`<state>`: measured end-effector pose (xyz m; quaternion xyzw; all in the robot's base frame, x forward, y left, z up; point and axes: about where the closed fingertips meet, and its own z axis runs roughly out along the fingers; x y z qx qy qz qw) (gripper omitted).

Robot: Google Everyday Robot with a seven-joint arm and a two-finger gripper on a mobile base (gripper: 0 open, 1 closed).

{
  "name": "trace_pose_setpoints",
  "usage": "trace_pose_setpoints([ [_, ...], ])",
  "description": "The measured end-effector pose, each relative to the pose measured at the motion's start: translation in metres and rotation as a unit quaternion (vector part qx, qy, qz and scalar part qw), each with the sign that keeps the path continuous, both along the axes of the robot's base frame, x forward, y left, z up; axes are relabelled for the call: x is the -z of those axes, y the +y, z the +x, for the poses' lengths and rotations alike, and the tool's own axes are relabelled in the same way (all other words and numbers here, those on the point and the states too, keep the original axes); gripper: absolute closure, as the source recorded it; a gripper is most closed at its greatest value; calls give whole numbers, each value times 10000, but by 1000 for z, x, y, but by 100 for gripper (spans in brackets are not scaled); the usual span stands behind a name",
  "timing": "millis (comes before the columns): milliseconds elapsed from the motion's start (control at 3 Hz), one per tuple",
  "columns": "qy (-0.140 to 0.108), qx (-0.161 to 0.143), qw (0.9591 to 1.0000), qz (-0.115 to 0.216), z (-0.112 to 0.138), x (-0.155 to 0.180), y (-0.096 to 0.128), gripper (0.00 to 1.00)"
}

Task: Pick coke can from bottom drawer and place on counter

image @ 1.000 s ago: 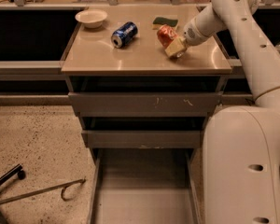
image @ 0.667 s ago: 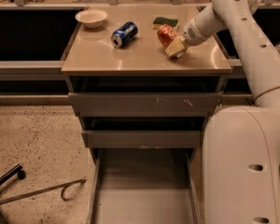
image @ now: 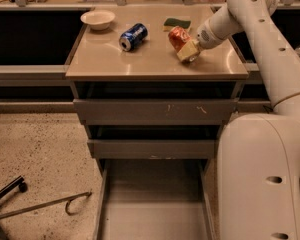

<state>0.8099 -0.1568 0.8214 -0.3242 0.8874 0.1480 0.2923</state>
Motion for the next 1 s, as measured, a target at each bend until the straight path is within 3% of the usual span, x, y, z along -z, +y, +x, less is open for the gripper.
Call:
trace_pose_setpoints([
  [333,0,0,10000,0,0,0,0,11],
  [667,1,0,10000,0,0,0,0,0],
  [1000,1,0,10000,0,0,0,0,0],
])
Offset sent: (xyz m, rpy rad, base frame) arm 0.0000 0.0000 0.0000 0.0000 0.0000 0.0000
